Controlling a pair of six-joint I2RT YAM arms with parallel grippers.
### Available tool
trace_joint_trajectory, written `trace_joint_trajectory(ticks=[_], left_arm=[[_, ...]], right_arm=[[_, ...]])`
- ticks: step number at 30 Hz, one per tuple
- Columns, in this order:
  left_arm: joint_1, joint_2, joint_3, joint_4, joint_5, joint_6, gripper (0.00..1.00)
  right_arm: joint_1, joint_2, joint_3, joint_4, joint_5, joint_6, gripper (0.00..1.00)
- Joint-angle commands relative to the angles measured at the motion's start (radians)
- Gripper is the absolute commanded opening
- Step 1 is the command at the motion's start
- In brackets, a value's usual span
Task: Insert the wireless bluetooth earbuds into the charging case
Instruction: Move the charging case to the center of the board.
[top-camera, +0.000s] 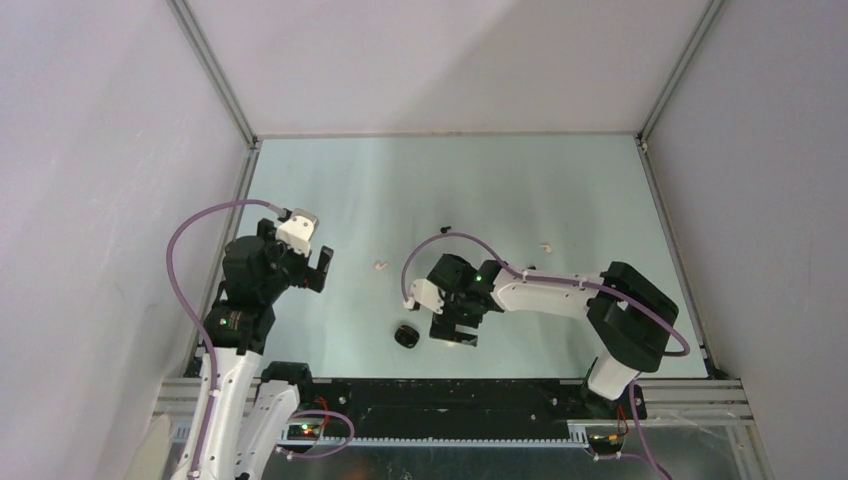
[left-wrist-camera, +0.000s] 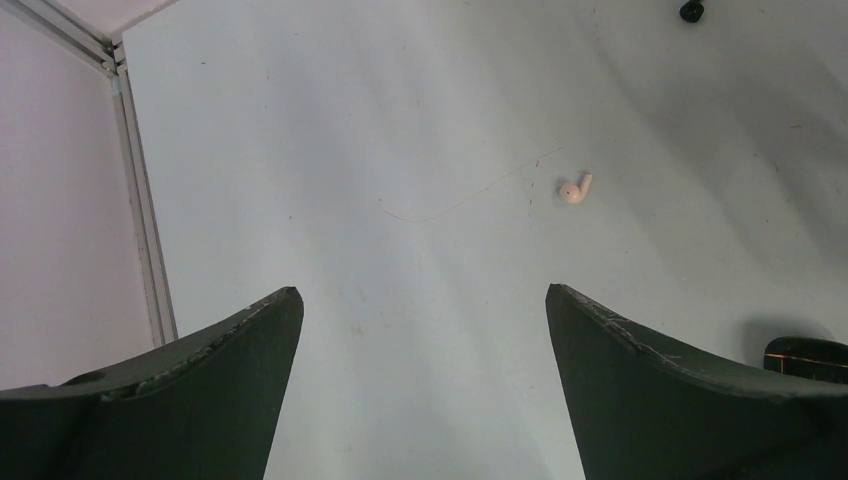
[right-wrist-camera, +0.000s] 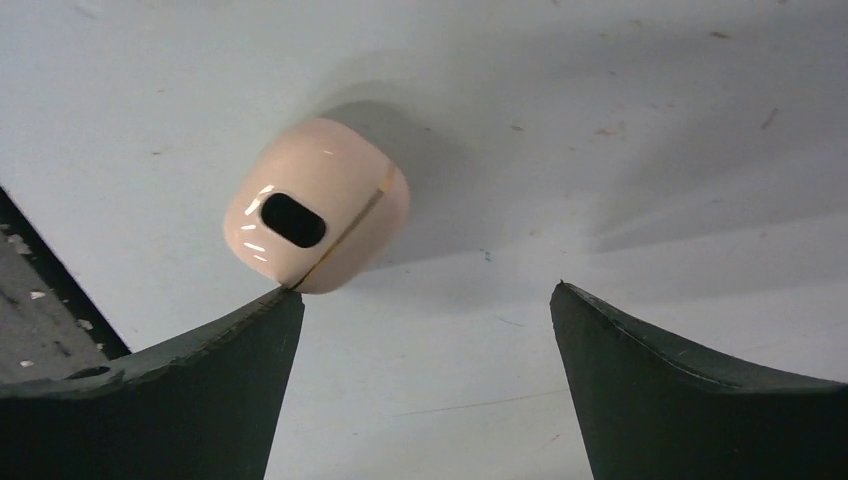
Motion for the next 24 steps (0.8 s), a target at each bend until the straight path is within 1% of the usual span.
trace_joint_trajectory(ticks=[1, 7, 13, 17, 19, 24], left_arm=[[-0.005, -0.012, 0.007, 0.024, -0.005, 0.013, 0.99], [-0.005, -0.013, 0.007, 0.022, -0.002, 0.012, 0.99], [-0.007, -0.015, 0.008, 0.022, -0.003, 0.012, 0.99], [-0.006, -0.014, 0.006, 0.022, -0.002, 0.012, 0.99], [-0.006, -0.015, 0.007, 0.022, -0.001, 0.013, 0.99], [-0.006, -0.013, 0.008, 0.022, 0.0, 0.013, 0.99]], right_arm=[[-0.041, -0.032, 0.013, 0.019, -0.031, 0.01, 0.99], [-0.091, -0.083, 0.041, -0.05, -0.273, 0.031, 1.0], [-0.133, -0.066, 0.074, -0.082, -0.445, 0.072, 0.99], [-0.192, -0.015, 0.105, -0.075, -0.501, 0.143, 0.99], [-0.218, 0.011, 0.111, -0.057, -0.502, 0.178, 0.97], [-0.22, 0.069, 0.113, -0.021, -0.478, 0.224, 0.95]])
